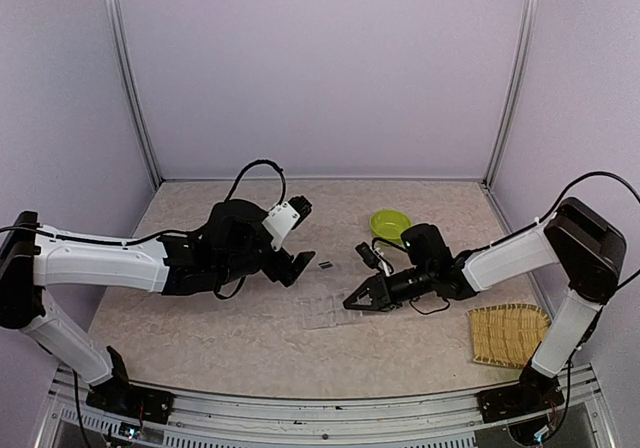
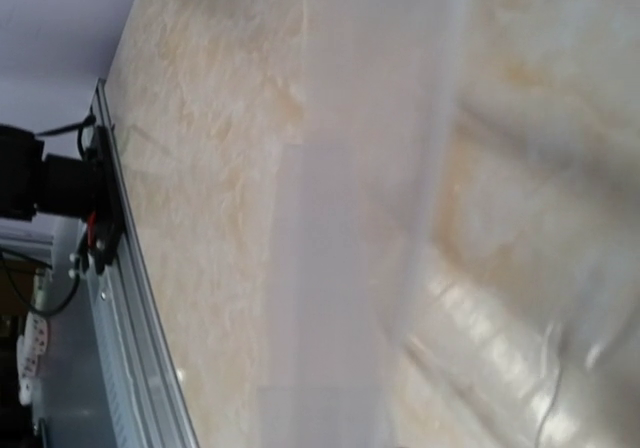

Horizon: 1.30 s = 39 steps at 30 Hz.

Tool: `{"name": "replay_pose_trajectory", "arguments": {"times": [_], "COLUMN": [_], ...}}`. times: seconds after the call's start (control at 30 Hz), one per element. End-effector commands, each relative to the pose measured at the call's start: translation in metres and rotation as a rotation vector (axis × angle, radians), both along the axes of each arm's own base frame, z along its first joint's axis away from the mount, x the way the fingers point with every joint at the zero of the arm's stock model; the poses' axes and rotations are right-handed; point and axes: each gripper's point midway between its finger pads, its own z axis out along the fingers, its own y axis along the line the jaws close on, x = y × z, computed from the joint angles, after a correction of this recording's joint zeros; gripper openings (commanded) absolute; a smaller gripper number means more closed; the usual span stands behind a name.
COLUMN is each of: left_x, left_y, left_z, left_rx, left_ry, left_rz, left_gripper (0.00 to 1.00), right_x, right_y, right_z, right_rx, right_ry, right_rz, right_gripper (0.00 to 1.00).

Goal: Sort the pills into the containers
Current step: Place the pill container at the center of the board.

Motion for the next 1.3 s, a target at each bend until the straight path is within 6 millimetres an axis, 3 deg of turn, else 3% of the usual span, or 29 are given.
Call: {"name": "replay_pose_trajectory", "arguments": {"times": [0.0, 0.43, 0.67, 1.27], "left_x": [0.007, 0.002, 0.002, 0.004], "left_y": [0.016, 0.042, 0.044, 0.043], "left_z": [0.013, 0.012, 0.010, 0.013], "left_rx": [-0.086, -0.185, -0.201, -0.219], "left_ry": [-0.007, 0.026, 0.029, 0.029], "left_rz": [0.087, 0.161, 0.176, 0.177], "left_gripper": [0.99, 0.99, 0.99, 0.99], "right_x": [0.018, 0.036, 0.037, 0.035], "right_y": [0.009, 0.020, 0.019, 0.009], "right_z": [0.011, -0.003, -0.007, -0.017], "right_rx": [0.049, 0.051, 0.041, -0.019], "right_ry": [-0.005, 0.045, 0.050, 0.048], "right_rz": [-0.014, -0.032, -0.032, -0.048], "right_gripper": [0.17, 0.25, 0.37, 0.51]}}
